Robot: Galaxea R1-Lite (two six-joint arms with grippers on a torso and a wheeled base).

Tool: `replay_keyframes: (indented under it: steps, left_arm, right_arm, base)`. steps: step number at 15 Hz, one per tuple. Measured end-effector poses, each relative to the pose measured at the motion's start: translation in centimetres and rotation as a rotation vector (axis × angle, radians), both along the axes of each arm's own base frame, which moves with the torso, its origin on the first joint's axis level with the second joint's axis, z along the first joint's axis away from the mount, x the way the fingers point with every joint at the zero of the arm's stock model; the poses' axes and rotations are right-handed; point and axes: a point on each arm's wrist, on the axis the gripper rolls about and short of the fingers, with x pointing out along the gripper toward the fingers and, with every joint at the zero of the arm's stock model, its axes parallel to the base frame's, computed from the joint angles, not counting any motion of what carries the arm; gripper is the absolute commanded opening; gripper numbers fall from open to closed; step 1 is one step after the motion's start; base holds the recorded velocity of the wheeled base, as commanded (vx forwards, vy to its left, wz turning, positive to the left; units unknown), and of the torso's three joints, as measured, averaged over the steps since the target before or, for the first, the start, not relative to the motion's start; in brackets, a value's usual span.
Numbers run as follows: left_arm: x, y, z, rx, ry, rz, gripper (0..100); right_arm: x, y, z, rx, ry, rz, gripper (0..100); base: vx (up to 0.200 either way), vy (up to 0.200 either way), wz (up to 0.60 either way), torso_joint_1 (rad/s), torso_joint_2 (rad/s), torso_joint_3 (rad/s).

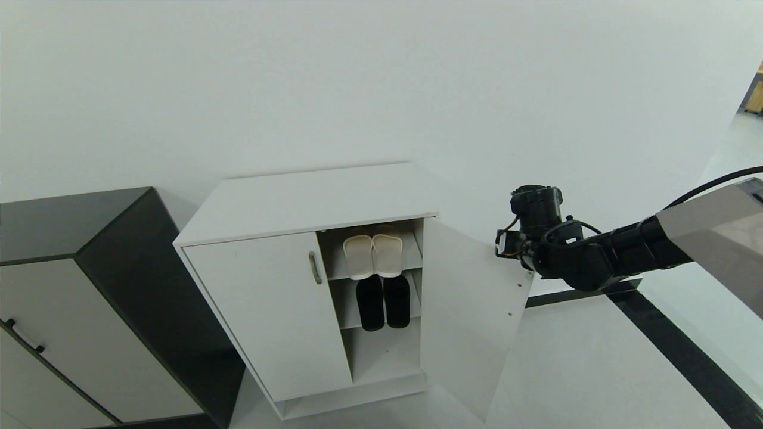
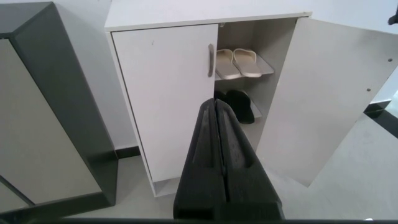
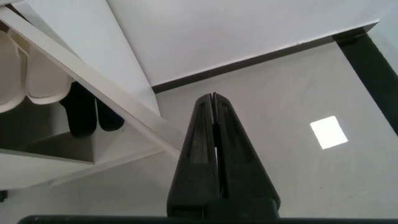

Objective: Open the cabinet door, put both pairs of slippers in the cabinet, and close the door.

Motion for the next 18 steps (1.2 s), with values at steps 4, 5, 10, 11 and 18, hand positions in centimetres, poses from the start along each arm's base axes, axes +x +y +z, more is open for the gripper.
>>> replay_keyframes:
  steps: [4,5,10,11,18]
  left_arm:
    - [0.0,0.0,0.0,0.0,0.0,0.0,0]
    - [0.0,0.0,0.0,0.0,0.0,0.0,0]
    - [0.0,0.0,0.0,-0.001,0.0,0.0,0]
    - [0.0,0.0,0.0,0.0,0.0,0.0,0]
    - [0.0,0.0,0.0,-0.001,0.0,0.001,0]
  right_arm:
    - [0.0,0.2,-0.5,-0.006,0.014,0.004,0]
    - [-0.1,0.3,-0.6,-0.008,0.016,0.006,0]
    - [-1.1,1.0,-0.9,-0.018,0.034,0.03,0]
    - [-1.6,1.4,-0.8,-0.019,0.038,0.044,0]
    - [-6.2,4.8,0.9,-0.007,0.027,0.162,0]
  base:
    - [0.0,0.0,0.0,0.0,0.0,0.0]
    - [0.0,0.0,0.0,0.0,0.0,0.0]
    - [0.0,0.0,0.0,0.0,0.0,0.0]
    - [0.0,0.0,0.0,0.0,0.0,0.0]
    - [0.0,0.0,0.0,0.0,0.0,0.0]
